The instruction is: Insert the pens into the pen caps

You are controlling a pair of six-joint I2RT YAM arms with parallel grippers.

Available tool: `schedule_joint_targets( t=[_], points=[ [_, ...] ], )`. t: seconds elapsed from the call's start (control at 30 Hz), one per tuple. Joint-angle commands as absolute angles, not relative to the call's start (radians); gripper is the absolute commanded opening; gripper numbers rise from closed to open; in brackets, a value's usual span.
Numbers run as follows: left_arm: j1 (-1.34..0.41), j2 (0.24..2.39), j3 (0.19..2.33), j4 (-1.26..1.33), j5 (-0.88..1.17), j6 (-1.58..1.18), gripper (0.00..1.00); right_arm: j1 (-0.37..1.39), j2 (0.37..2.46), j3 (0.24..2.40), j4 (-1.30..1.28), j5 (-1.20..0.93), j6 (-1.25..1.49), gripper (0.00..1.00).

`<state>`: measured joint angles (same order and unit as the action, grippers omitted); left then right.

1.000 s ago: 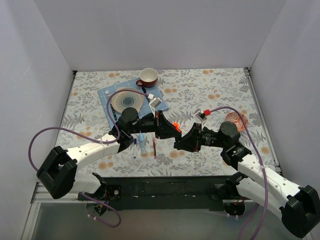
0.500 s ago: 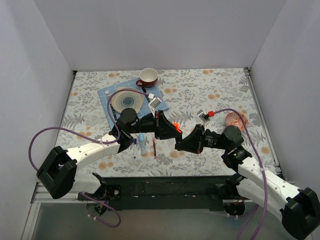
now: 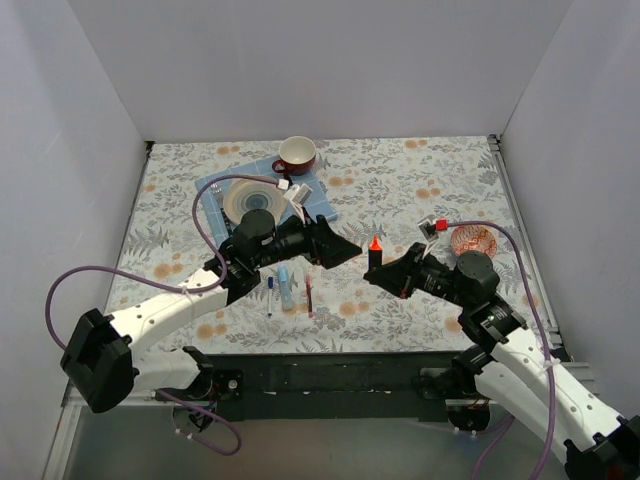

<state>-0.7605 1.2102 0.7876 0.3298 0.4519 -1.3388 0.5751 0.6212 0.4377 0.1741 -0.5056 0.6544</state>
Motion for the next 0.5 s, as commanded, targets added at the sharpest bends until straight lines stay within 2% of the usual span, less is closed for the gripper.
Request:
schedule_joint_targets(
  t=[0.0, 0.03, 0.07, 0.2, 0.33, 0.47],
  points=[
    [-0.753, 1.204, 0.914, -0.037, -0.001, -1.397, 0.83, 0.568, 0.54, 0.528, -0.069, -0.195, 0.554, 0.01],
    [-0.753, 1.218, 0.939, -0.093, -0.178, -1.454, 0.77, 0.569, 0.519, 0.534, -0.116, -0.155, 0.551, 0.01],
    [-0.753, 1.232, 0.963, -0.139, -0.237, -1.62, 0.73, 0.569, 0.509, 0.543, -0.13, -0.105, 0.545, 0.01],
    [-0.753, 1.314, 1.047, -0.426, -0.333, -1.981, 0.64, 0.568, 0.483, 0.574, -0.158, -0.084, 0.525, 0.01],
    [-0.755, 1.501, 1.187, -0.564, -0.302, -2.072, 0.63, 0.568, 0.447, 0.578, -0.167, -0.087, 0.508, 0.01],
    [-0.771, 1.659, 1.298, -0.578, -0.325, -2.02, 0.64, 0.568, 0.416, 0.58, -0.181, -0.089, 0.494, 0.01]
  ],
)
